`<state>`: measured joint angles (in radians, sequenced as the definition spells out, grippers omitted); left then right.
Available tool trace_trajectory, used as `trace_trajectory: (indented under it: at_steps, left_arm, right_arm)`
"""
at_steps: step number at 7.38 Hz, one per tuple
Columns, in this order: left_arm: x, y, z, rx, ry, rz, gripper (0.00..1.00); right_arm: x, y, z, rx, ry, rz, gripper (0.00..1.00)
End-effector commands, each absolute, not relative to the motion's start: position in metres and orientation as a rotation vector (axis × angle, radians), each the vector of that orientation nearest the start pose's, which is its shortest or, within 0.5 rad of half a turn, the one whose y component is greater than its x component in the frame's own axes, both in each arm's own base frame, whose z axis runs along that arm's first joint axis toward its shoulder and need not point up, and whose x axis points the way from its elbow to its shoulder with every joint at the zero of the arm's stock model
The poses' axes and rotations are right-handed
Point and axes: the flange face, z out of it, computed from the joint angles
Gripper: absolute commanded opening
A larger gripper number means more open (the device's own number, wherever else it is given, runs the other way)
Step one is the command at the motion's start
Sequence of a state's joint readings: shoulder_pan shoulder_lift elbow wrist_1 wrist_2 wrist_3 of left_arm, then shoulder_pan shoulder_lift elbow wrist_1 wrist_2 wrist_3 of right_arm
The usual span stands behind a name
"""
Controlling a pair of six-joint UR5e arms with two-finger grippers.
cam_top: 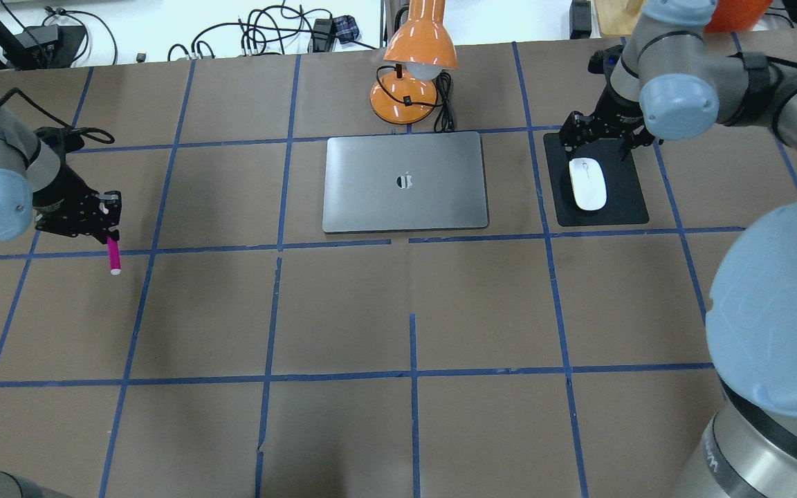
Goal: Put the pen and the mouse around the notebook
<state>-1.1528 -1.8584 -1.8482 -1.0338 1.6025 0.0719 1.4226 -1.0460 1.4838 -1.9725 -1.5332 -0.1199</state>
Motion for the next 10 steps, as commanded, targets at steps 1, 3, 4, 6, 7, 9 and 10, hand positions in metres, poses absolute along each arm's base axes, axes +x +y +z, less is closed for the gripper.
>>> trace_trajectory:
  at_steps: [1,3,4,6,7,9,10]
  left_arm:
    - [0.029,-0.567,0.253,-0.781,3.070,0.042,0.00]
    - [-0.037,-0.568,0.257,-0.977,3.030,0.029,0.00]
    - [-0.075,-0.563,0.256,-1.063,3.002,0.038,0.00]
    - [-0.161,-0.547,0.249,-1.218,2.934,0.069,0.00]
    - [-0.194,-0.539,0.249,-1.318,2.898,0.054,0.00]
    - [-0.243,-0.521,0.243,-1.397,2.885,0.090,0.00]
    - [-0.261,-0.518,0.241,-1.516,2.863,0.101,0.00]
  right_arm:
    - [0.068,-0.660,0.366,-0.013,3.111,0.072,1.00]
    - [0.102,-0.600,0.437,-0.056,3.113,0.057,1.00]
    - [0.116,-0.569,0.443,-0.035,3.111,0.114,1.00]
    - [0.144,-0.497,0.487,-0.078,3.098,0.000,1.00]
    - [0.143,-0.496,0.484,-0.082,3.116,-0.022,1.00]
    - [0.144,-0.512,0.466,-0.079,3.116,0.018,1.00]
    - [0.144,-0.523,0.461,-0.081,3.112,-0.019,1.00]
